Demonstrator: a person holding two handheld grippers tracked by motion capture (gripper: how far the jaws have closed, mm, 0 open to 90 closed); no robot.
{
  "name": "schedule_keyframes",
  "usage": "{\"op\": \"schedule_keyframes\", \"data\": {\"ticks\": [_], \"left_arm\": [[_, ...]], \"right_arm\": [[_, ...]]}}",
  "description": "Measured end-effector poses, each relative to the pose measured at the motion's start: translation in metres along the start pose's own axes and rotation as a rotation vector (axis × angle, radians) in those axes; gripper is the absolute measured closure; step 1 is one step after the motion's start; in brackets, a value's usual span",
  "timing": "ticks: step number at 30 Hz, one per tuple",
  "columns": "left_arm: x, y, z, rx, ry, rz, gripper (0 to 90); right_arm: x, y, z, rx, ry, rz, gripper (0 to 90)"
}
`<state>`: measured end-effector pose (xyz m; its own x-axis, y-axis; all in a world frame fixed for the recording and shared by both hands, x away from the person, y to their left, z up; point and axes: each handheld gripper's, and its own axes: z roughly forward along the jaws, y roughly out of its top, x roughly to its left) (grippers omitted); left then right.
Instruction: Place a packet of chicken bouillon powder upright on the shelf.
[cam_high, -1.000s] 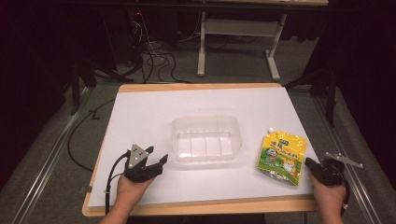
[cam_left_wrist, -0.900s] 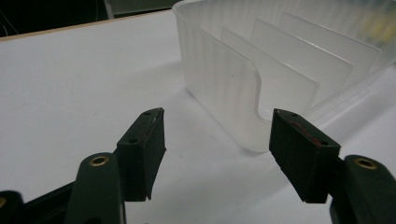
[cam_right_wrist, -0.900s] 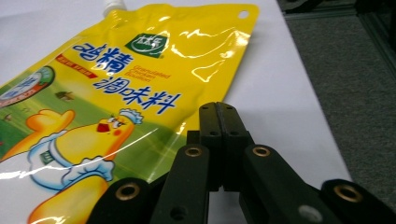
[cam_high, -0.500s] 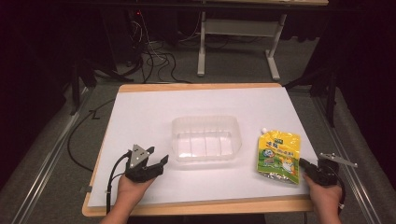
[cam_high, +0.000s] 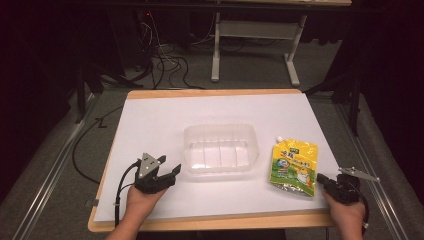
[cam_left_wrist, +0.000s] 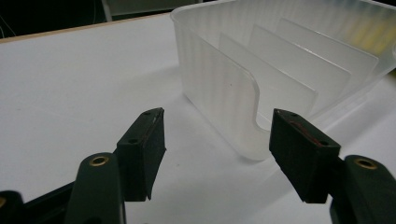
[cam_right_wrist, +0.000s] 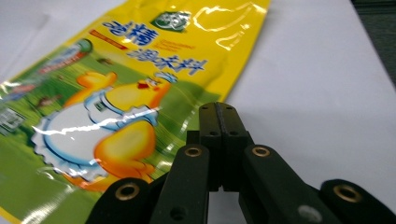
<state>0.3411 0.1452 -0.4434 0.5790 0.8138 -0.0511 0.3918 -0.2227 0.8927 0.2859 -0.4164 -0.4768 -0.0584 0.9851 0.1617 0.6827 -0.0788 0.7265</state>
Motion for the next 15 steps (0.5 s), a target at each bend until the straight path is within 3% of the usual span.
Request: {"op": "schedule_keyframes", "data": {"ticks": [10,12,15], "left_arm": [[-0.006,0.004,0.008,0.006,-0.019,0.019,36.5],[-0.006,0.004,0.009,0.007,-0.020,0.018,36.5],[-0.006,0.004,0.009,0.008,-0.017,0.017,36.5]], "right_arm": [[0.006,-0.006,0.000,-0.005,0.070,0.020,90.0],[0.014,-0.006,0.002,0.008,0.110,-0.007,90.0],[0.022,-0.005,0.002,0.021,0.110,-0.050,90.0]]}}
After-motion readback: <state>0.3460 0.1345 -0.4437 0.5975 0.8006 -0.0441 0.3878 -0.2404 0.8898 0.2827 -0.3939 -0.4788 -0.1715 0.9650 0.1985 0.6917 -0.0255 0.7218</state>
